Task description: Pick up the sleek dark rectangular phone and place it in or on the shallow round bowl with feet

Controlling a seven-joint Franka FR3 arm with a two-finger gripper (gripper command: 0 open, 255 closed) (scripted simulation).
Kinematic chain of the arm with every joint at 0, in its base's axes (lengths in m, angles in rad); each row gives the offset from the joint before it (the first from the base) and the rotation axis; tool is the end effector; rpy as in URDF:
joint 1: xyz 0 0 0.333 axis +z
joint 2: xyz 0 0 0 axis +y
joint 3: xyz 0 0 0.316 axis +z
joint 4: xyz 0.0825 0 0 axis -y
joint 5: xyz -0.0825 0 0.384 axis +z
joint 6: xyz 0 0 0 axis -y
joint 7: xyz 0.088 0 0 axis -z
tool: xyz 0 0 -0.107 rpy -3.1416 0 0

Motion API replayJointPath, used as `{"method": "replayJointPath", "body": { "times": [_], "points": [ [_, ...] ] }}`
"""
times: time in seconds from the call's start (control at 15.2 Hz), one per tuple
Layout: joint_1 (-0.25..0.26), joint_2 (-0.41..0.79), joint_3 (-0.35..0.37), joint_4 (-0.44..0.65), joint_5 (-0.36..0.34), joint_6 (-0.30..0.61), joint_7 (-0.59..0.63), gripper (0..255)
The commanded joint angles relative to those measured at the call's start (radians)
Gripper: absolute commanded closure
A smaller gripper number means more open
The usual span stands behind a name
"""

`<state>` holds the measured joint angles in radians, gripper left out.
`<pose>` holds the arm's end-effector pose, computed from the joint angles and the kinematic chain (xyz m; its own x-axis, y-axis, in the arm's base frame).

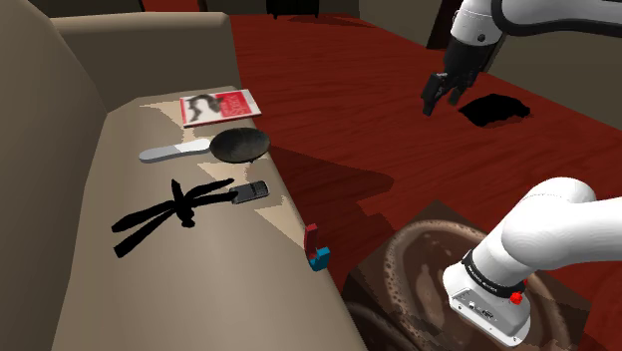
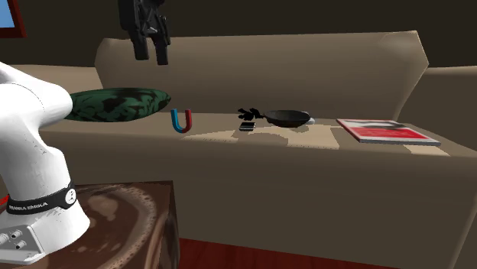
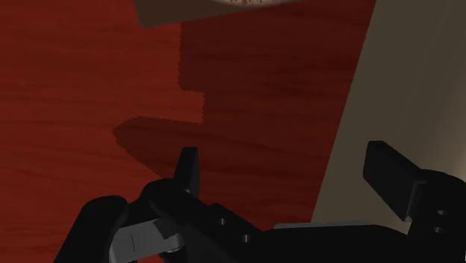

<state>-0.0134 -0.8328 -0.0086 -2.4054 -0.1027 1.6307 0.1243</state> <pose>0.2997 -0.0178 0.5872 0.9882 -0.1367 0.0693 -0.1425 -0.9858 0.0883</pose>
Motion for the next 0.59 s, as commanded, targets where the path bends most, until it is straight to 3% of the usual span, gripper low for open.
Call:
{"method": "replayJointPath", "body": {
  "times": [0.0, 0.53],
  "points": [
    [0.0, 0.0, 0.0, 0.0, 0.0, 0.0, 0.0, 0],
    [0.096, 0.256, 0.009, 0.054, 0.025, 0.198, -0.122, 0]
  ]
}}
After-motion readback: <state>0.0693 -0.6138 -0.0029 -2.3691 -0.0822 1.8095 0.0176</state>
